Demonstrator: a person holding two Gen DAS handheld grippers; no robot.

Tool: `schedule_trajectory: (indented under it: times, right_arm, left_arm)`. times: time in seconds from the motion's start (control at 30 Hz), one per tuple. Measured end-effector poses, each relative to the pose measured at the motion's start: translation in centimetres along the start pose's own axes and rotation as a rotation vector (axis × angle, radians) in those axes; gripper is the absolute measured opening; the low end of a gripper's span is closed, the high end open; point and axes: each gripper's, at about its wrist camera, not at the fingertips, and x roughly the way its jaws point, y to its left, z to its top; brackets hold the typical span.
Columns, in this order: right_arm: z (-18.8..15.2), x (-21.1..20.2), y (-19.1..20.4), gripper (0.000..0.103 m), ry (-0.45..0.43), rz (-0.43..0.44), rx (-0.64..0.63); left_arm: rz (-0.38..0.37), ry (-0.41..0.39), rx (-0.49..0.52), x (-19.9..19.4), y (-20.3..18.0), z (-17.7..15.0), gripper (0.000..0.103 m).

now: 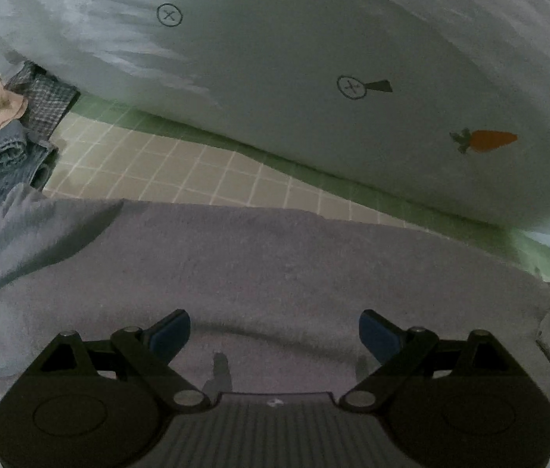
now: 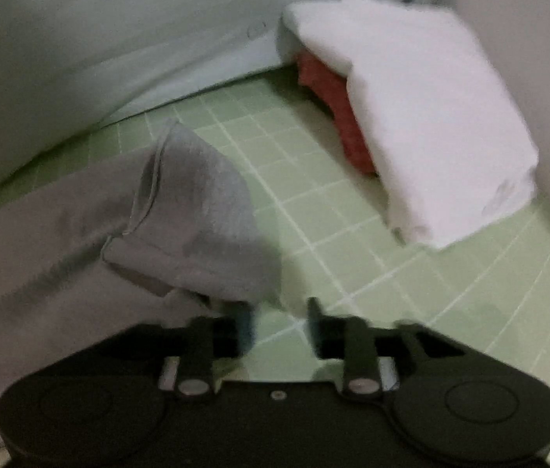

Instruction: Fold clothes

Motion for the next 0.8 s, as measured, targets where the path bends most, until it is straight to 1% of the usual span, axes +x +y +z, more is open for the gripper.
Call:
schedule_trajectory:
  times: [0.07, 0.13, 0.23, 0.27, 0.3, 0.5, 0.57, 0.6, 0.67, 0.7, 0.73, 0.77, 0.8]
  right_arm:
    - [0.7, -0.3, 1.3, 0.054, -0.055, 0.008, -0.069]
    - [1.6, -0.7, 2.7, 0.065, -0.109, 0.041, -0.099]
    - [3.0, -0.1, 4.7, 0.071, -0.139, 0.089, -0.105]
    - [3.5, 0.4, 5.3, 0.071, -0.141, 0.095, -0.107]
    - [4.1, 1.0, 5.7, 0.071, -0.145, 0.08, -0.114]
    - [7.8, 4.8, 7.5, 0.071, -0.17, -0.039, -0.163]
    - [9.2, 5.5, 6.7, 0.071, -0.186, -0.049, -0.169]
    - [9.5, 5.3, 6.2, 0.071, -0.192, -0.049, -0.163]
    - [10.8, 5.8, 5.3, 0.073, -0.18, -0.019, -0.151]
    - [11.3, 6.3, 5.1, 0.073, -0.149, 0.014, -0.165]
    - [11.8, 7.0, 4.9, 0.07, -0.111, 0.05, -0.183]
    - [12.0, 7.6, 4.9, 0.068, -0.086, 0.064, -0.207]
    - [12.2, 8.2, 5.0, 0.062, -0.063, 0.073, -0.231]
  left_arm:
    - [0.009, 0.005, 0.001, 0.1, 0.1, 0.0, 0.093]
    - [0.021, 0.011, -0.012, 0.3, 0.2, -0.1, 0.093]
    - [0.044, 0.028, -0.003, 0.8, 0.1, -0.4, 0.093]
    - [0.047, 0.033, -0.003, 0.8, 0.2, -0.6, 0.093]
    - [0.049, 0.037, -0.004, 0.9, 0.3, -0.7, 0.093]
    - [0.056, 0.066, -0.027, 1.5, 0.8, -1.4, 0.093]
    - [0.052, 0.077, -0.029, 1.9, 0.7, -1.5, 0.093]
    - [0.049, 0.082, -0.028, 2.1, 0.6, -1.5, 0.093]
    - [0.044, 0.09, -0.02, 2.6, 0.3, -1.5, 0.093]
    - [0.041, 0.092, -0.016, 2.7, 0.1, -1.5, 0.093]
    - [0.039, 0.094, -0.011, 2.9, -0.1, -1.5, 0.093]
    - [0.036, 0.096, -0.007, 3.1, -0.3, -1.4, 0.093]
    - [0.033, 0.095, -0.005, 3.1, -0.5, -1.3, 0.093]
